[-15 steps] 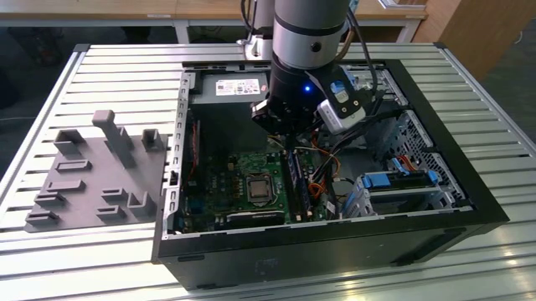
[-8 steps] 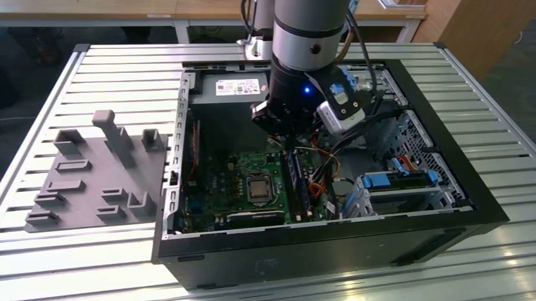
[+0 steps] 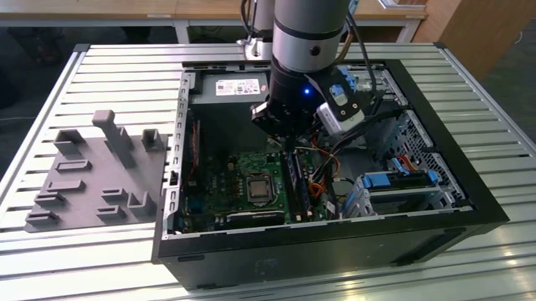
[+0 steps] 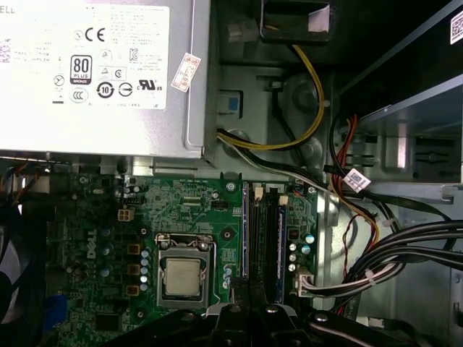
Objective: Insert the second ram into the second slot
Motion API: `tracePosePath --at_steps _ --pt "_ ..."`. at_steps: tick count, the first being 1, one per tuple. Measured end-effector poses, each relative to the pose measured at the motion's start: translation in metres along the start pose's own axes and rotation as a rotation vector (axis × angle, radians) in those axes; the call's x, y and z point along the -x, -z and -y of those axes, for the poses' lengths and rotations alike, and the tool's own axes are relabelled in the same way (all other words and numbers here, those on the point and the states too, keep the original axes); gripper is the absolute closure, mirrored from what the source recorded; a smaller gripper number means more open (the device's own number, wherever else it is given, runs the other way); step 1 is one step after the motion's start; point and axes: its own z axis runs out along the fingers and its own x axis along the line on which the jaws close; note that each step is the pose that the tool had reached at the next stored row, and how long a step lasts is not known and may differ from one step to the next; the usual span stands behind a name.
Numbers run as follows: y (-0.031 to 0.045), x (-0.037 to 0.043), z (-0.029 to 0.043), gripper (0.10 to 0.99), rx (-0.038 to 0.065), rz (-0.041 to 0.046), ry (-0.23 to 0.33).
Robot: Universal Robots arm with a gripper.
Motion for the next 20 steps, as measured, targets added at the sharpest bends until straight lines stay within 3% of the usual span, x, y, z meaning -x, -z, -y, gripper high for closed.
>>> tracePosePath --at_steps 7,12,20 --pt "-0.0030 0.0000 0.0031 0.973 0.000 0.0001 -0.002" --pt "-0.0097 0.0001 0.0039 0.973 0.000 0.0003 -0.015" --pt "-0.0149 -0.0002 0.0104 0.973 0.000 0.0003 -0.016"
